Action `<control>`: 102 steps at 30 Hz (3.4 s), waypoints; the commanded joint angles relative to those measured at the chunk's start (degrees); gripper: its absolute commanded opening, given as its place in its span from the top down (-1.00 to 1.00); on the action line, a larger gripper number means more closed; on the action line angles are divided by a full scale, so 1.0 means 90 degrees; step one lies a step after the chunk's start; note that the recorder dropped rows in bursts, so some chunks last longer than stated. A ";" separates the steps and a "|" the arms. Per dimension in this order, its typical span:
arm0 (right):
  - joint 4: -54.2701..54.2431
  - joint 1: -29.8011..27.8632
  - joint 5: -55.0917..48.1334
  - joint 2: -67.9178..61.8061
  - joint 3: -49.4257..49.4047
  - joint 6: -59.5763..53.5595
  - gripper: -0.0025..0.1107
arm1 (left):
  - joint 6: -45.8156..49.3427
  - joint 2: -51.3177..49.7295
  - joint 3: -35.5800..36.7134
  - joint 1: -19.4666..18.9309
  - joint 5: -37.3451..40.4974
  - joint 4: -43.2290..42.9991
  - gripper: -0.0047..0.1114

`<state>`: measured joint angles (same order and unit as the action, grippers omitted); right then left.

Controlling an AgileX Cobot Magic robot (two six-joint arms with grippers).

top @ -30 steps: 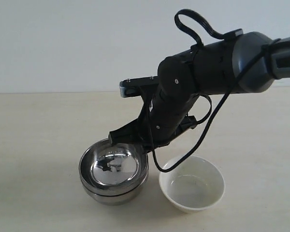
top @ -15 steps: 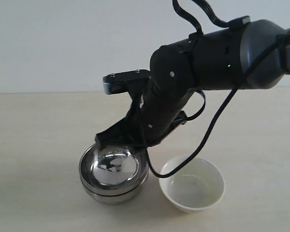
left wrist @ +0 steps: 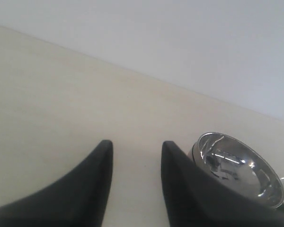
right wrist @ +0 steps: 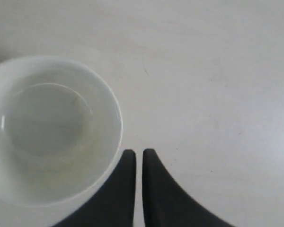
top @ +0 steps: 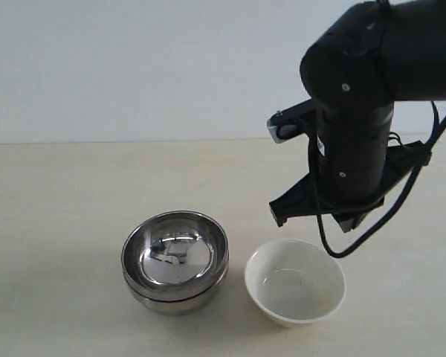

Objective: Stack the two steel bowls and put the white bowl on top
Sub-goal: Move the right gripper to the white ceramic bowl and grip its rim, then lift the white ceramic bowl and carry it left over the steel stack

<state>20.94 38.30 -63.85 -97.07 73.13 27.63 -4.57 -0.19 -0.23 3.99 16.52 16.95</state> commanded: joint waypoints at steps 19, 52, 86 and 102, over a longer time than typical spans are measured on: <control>0.0603 -0.0269 0.2498 0.0041 -0.1853 0.1382 0.13 | 0.0008 0.0021 0.0025 -0.0018 -0.0021 0.0020 0.36; 0.1089 -0.0257 0.4720 0.0041 -0.3167 0.2845 0.35 | 0.0008 0.0021 0.0025 -0.0018 -0.0021 0.0020 0.36; 0.1515 -0.0258 0.4755 0.2774 -0.2786 0.3080 0.96 | 0.0008 0.0021 0.0025 -0.0018 -0.0021 0.0020 0.36; 0.0045 0.0702 0.6561 0.0863 -0.2246 0.2602 0.96 | 0.0008 0.0021 0.0025 -0.0018 -0.0021 0.0020 0.36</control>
<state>21.75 43.49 -6.45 -85.46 50.79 51.47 -4.57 -0.19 -0.23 3.99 16.52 16.95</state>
